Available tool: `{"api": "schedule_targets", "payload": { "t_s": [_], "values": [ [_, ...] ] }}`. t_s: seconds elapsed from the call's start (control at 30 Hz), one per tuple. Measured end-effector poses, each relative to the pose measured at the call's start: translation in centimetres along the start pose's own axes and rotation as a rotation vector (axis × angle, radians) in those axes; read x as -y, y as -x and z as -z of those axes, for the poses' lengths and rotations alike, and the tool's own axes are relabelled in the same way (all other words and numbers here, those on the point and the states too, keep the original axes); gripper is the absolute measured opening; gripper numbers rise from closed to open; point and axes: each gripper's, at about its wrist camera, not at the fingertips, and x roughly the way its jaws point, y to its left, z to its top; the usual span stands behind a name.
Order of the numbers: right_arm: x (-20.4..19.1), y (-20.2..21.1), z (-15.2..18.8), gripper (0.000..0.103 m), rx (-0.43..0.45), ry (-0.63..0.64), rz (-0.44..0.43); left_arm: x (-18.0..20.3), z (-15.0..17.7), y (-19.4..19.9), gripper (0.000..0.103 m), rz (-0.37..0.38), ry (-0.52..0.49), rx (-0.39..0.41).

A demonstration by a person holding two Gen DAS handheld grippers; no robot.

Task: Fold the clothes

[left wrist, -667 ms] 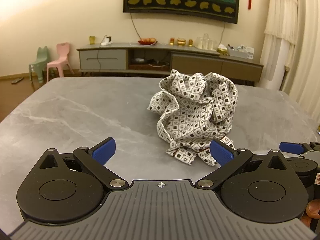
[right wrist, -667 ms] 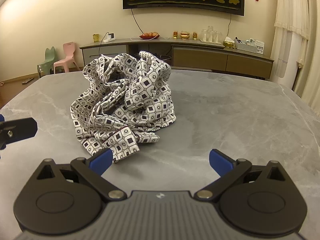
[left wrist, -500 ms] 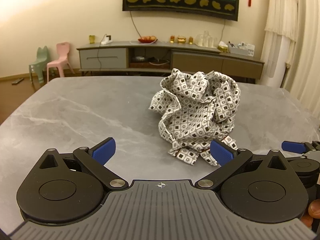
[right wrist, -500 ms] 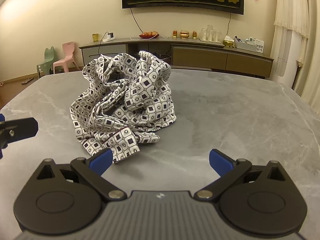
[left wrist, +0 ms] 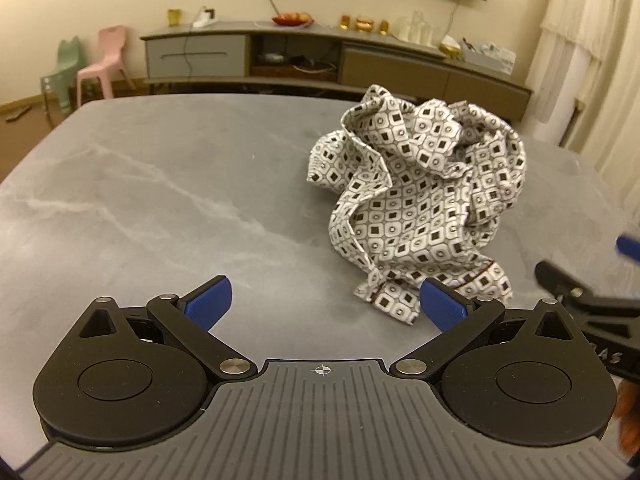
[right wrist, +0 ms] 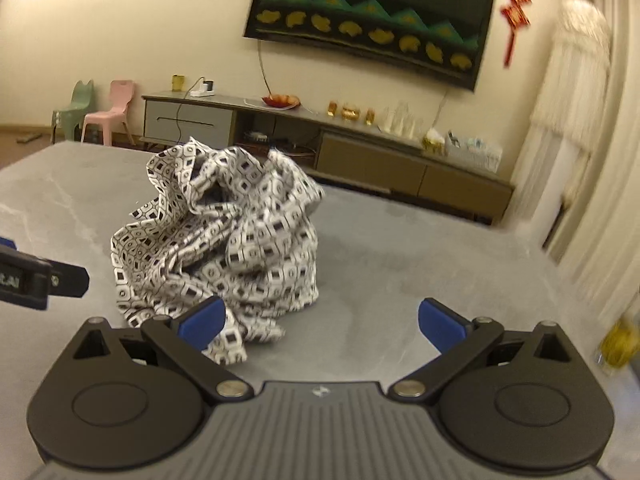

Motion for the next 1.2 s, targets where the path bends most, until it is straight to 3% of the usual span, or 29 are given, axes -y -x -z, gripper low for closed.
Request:
{"api": "schedule_targets", "payload": {
  "t_s": [0.13, 0.17, 0.27, 0.3, 0.33, 0.37, 0.4, 0.47, 0.7, 1.0, 1.03, 1.07, 1.1, 1.13, 1.17, 1.2],
  "values": [
    [-0.6, -3.6, -0.6, 0.102, -0.212, 0.024, -0.057, -0.5, -0.7, -1.7, 0.081, 0.006, -0.04, -0.005],
    [-0.7, -4.3, -0.6, 0.095, -0.246, 0.016, -0.087, -0.8, -0.8, -2.3, 0.078, 0.014, -0.033, -0.011],
    [-1.6, -4.2, -1.1, 0.08, -0.205, 0.024, -0.099, -2.1, -0.4, -3.9, 0.06, 0.043, 0.031, -0.044],
    [-2.0, -4.1, -1.2, 0.073, -0.185, 0.031, -0.101, -2.3, -0.3, -4.4, 0.045, 0.046, 0.041, -0.053],
    [-2.4, -4.1, -1.3, 0.053, -0.181, 0.031, -0.104, -2.4, -0.3, -4.7, 0.029, 0.046, 0.044, -0.06],
    [-2.7, -4.2, -1.4, 0.03, -0.177, 0.031, -0.107, -2.2, -0.3, -5.0, 0.02, 0.04, 0.032, -0.063],
    [-3.0, -4.2, -1.4, 0.022, -0.175, 0.029, -0.111, -2.0, -0.3, -5.2, 0.002, 0.034, 0.016, -0.06],
    [-3.0, -4.2, -1.4, 0.0, -0.191, -0.001, -0.134, -1.6, -0.2, -5.4, 0.0, 0.028, -0.009, -0.05],
    [0.0, -3.7, -2.8, 0.0, -0.149, -0.124, -0.203, -2.2, -0.1, -5.2, 0.0, 0.02, 0.006, -0.02],
    [1.4, -2.4, -2.0, 0.004, -0.104, -0.189, -0.187, -2.4, -0.6, -3.4, 0.0, 0.027, 0.021, 0.009],
    [1.4, -2.4, -2.0, 0.014, -0.105, -0.196, -0.184, -2.5, -0.6, -3.4, 0.0, 0.029, 0.022, 0.008],
    [1.3, -2.5, -1.9, 0.034, -0.106, -0.203, -0.18, -2.4, -0.6, -3.4, 0.0, 0.03, 0.024, 0.003],
    [1.3, -2.5, -1.8, 0.047, -0.102, -0.206, -0.17, -2.3, -0.6, -3.5, 0.0, 0.036, 0.027, -0.003],
    [1.2, -2.3, -1.9, 0.07, -0.087, -0.208, -0.15, -2.3, -0.6, -3.5, 0.001, 0.044, 0.029, -0.01],
    [1.1, -2.2, -1.9, 0.083, -0.073, -0.209, -0.133, -2.5, -0.6, -3.4, 0.003, 0.046, 0.04, -0.008],
    [0.9, -2.6, -2.1, 0.086, -0.069, -0.2, -0.132, -2.7, -0.7, -3.2, 0.022, 0.045, 0.054, -0.003]
  ]
}}
